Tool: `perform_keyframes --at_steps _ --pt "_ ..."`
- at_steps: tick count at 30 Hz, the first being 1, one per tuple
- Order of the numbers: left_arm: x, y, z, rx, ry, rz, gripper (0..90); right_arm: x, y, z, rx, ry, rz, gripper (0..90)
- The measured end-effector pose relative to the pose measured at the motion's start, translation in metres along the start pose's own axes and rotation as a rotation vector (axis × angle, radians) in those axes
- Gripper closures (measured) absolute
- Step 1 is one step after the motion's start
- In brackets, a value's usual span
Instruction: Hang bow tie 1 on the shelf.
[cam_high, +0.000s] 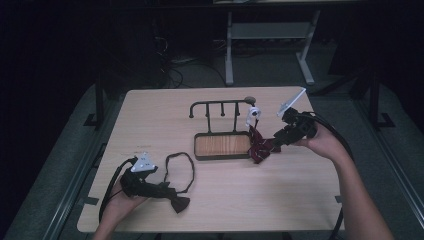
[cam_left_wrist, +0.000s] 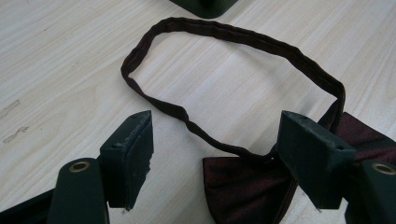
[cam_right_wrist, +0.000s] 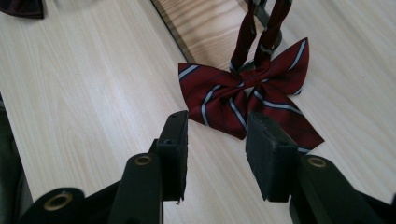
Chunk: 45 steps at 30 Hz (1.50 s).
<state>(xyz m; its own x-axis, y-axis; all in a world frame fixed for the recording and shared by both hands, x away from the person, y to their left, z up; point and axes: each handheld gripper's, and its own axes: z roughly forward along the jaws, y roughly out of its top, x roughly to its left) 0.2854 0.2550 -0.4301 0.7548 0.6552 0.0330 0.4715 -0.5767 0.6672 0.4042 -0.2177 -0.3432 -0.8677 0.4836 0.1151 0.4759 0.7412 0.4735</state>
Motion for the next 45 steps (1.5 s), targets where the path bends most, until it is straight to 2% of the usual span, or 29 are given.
perform_keyframes --at_steps 6,18,33,45 --pt "0.0 0.0 0.0 0.0 -0.001 -0.001 27.9 0.002 -0.007 0.004 0.001 0.005 0.008 57.1" --pt "0.0 0.0 0.002 0.002 -0.002 -0.003 27.9 0.01 -0.017 0.015 0.001 0.015 -0.01 54.9" --pt "-0.001 0.0 0.003 0.007 -0.002 -0.003 28.3 0.019 -0.04 0.03 -0.014 0.033 0.022 51.9" --pt "-0.002 0.0 0.004 0.007 -0.006 -0.011 28.6 0.028 -0.053 0.036 -0.032 0.03 0.031 49.6"
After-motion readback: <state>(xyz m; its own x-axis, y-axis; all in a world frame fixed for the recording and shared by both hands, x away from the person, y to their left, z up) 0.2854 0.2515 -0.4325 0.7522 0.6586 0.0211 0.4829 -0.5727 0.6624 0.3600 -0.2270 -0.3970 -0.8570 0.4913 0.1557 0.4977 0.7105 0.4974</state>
